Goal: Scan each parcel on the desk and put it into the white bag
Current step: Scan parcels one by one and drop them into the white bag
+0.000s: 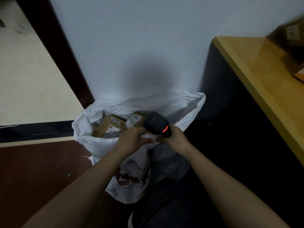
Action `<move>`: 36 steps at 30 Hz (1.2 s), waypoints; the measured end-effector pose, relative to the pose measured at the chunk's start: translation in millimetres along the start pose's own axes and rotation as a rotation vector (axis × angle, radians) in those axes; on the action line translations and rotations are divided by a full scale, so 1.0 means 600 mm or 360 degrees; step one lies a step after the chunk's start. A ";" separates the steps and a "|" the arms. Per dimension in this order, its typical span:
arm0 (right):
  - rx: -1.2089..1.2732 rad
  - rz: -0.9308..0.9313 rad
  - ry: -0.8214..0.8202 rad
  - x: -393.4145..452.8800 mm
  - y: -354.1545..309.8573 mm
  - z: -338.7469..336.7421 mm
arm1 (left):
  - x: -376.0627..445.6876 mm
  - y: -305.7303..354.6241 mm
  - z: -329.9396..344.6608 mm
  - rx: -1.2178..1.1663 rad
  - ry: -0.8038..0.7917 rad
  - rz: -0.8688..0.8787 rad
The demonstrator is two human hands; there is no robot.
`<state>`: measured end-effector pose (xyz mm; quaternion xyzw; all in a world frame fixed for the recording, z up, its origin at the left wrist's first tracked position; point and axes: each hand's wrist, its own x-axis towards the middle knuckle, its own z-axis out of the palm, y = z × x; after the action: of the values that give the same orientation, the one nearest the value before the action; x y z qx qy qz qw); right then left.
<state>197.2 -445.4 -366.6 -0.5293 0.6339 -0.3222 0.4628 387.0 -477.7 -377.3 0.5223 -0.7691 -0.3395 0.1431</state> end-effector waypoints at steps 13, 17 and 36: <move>-0.0054 0.0079 0.0310 -0.024 0.015 -0.078 | -0.003 -0.102 -0.067 0.0378 0.0220 0.0088; 0.0066 0.0067 0.0478 -0.043 0.001 -0.095 | -0.016 -0.053 -0.096 0.0337 0.0452 0.0233; -0.0413 0.0014 0.0682 -0.177 -0.100 -0.171 | -0.027 0.125 -0.045 0.0187 -0.0379 0.0315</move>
<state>125.8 -364.7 -249.6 -0.5011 0.7559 -0.3410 0.2475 356.1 -456.4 -305.2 0.4075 -0.8469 -0.3376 0.0529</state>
